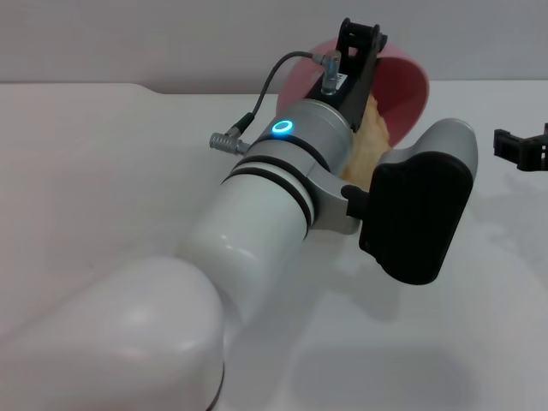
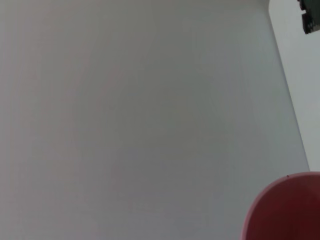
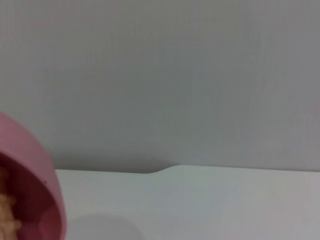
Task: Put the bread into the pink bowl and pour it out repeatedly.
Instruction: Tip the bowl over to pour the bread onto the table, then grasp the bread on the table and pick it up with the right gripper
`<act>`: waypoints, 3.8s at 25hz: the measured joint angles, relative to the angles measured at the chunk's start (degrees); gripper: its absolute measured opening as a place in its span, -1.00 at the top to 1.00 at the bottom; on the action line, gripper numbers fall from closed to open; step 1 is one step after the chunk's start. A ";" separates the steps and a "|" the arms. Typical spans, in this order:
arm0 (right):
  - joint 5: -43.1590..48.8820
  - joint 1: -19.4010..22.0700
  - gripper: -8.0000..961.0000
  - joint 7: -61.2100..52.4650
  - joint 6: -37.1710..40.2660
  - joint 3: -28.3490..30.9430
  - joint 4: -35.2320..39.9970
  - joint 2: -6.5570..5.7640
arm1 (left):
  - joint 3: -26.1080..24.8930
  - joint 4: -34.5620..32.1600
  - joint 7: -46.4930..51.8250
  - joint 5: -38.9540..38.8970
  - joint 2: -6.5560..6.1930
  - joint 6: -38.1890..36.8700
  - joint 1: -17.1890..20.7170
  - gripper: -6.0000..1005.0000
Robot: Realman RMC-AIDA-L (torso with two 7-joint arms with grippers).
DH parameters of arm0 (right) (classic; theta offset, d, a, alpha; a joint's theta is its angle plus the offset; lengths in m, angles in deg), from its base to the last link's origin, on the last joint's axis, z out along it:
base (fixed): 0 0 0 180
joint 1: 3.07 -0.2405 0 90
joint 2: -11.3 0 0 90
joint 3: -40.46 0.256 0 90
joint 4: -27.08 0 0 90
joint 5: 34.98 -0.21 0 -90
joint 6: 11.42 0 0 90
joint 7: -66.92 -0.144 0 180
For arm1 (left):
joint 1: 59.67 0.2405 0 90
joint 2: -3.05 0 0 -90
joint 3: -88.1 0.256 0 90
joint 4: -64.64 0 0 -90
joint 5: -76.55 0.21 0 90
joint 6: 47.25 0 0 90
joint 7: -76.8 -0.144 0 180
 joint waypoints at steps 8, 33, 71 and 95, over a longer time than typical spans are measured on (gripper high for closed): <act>1.59 0.39 -0.38 -3.94 -0.61 2.56 -0.51 0.01 | 0.78 2.00 3.10 4.23 0.00 -1.31 -0.16 0.89; 2.15 1.30 -0.37 -3.06 -2.87 4.41 0.20 -0.07 | -13.60 -8.36 6.26 -24.60 -0.31 13.84 -2.67 0.89; -66.98 -24.11 -0.37 32.60 5.09 -12.75 -38.54 -0.19 | -58.02 -9.53 0.28 -51.24 -0.97 33.06 0.70 0.89; -78.49 -30.79 -0.37 35.30 6.37 -23.11 -52.09 0.54 | -56.63 -2.79 -0.68 -50.99 -1.14 31.57 -3.98 0.89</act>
